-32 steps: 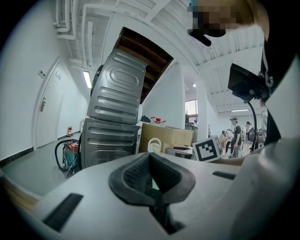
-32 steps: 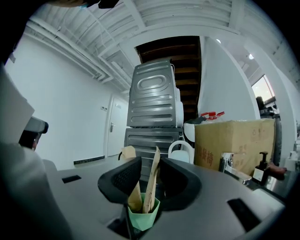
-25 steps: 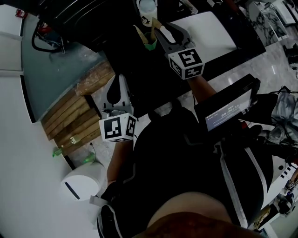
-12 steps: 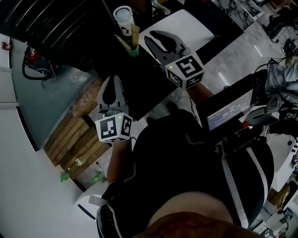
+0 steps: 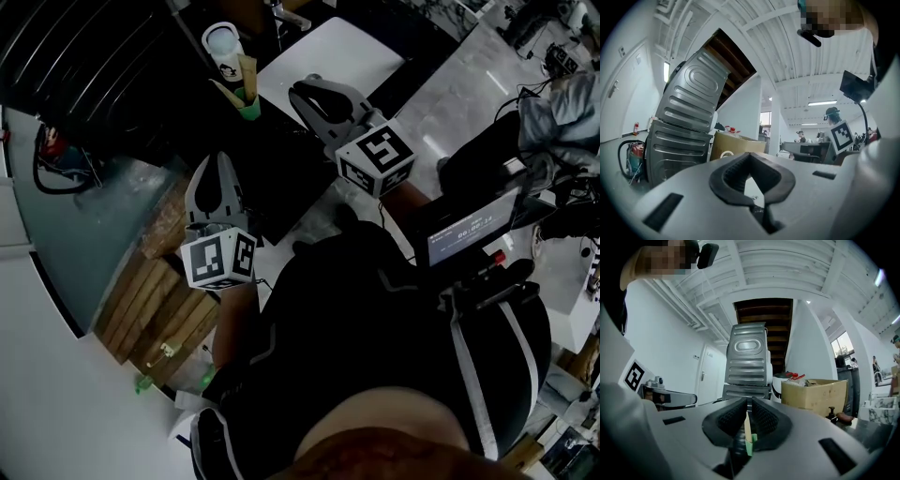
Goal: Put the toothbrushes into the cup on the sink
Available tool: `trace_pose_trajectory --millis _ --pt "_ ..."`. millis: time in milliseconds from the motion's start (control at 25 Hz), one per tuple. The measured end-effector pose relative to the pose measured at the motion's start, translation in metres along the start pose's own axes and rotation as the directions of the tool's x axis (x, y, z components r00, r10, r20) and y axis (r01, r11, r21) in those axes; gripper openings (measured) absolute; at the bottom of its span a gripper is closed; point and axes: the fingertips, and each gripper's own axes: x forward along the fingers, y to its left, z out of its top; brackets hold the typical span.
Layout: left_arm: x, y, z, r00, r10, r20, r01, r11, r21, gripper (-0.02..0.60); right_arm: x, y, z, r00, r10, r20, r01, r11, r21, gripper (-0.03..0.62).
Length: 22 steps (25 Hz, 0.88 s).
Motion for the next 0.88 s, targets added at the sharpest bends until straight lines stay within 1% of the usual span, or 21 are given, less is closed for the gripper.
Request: trace_pose_trajectory --millis 200,320,480,720,880 --pt "0.006 0.005 -0.003 1.000 0.016 -0.011 -0.016 0.999 0.033 0.006 -0.006 0.001 -0.010 1.000 -0.001 -0.004 0.001 1.000 0.020 0.046" --pt "0.005 -0.002 0.000 1.000 0.029 -0.007 -0.029 0.999 0.044 0.005 -0.012 0.002 -0.009 1.000 0.012 0.002 -0.012 1.000 0.020 0.045" --pt "0.005 -0.013 0.012 0.999 0.052 0.002 -0.052 0.998 0.046 0.006 -0.018 0.001 -0.004 0.999 0.037 -0.005 -0.037 0.999 0.022 0.040" --pt "0.020 -0.027 0.009 0.996 0.088 0.000 -0.088 0.994 0.059 0.006 -0.021 -0.017 -0.004 0.998 0.069 0.001 -0.069 0.998 0.009 0.025" --pt "0.029 -0.038 0.007 0.994 0.105 -0.013 -0.103 0.991 0.088 0.006 -0.025 -0.027 -0.004 0.996 0.092 0.012 -0.092 0.996 0.010 0.023"
